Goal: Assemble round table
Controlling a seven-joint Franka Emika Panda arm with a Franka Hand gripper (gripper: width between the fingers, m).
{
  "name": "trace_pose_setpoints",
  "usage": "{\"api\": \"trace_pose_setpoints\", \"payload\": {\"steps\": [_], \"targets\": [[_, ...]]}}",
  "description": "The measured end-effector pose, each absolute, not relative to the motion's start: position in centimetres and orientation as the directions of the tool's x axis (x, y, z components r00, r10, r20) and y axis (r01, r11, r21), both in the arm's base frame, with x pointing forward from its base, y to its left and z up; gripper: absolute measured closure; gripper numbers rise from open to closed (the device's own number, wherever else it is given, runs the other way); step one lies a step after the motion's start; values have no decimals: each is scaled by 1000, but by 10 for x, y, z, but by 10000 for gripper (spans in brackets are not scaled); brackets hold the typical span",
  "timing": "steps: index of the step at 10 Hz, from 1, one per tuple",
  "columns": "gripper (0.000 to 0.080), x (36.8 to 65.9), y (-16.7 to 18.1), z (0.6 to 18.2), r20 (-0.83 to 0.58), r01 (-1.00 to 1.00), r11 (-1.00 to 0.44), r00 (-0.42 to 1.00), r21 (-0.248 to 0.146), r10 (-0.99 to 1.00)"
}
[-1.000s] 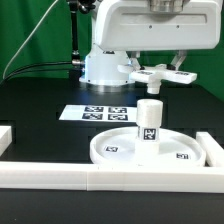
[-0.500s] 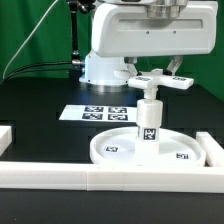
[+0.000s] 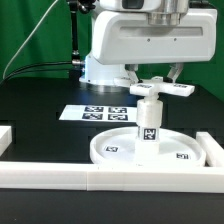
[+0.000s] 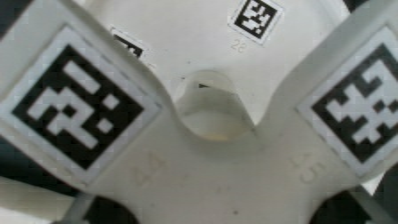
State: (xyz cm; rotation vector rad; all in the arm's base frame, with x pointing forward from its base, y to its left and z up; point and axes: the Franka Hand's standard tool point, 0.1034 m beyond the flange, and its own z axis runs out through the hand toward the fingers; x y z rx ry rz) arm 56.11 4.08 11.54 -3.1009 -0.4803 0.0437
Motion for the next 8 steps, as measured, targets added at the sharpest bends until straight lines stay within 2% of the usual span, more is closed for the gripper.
{"api": "trace_pose_setpoints", "payload": {"steps": [4,8], "targets": [[351,559,38,105,-26,310,-951,950,-4,310],[351,561,39,105,13,311,-950,950,7,312]]}}
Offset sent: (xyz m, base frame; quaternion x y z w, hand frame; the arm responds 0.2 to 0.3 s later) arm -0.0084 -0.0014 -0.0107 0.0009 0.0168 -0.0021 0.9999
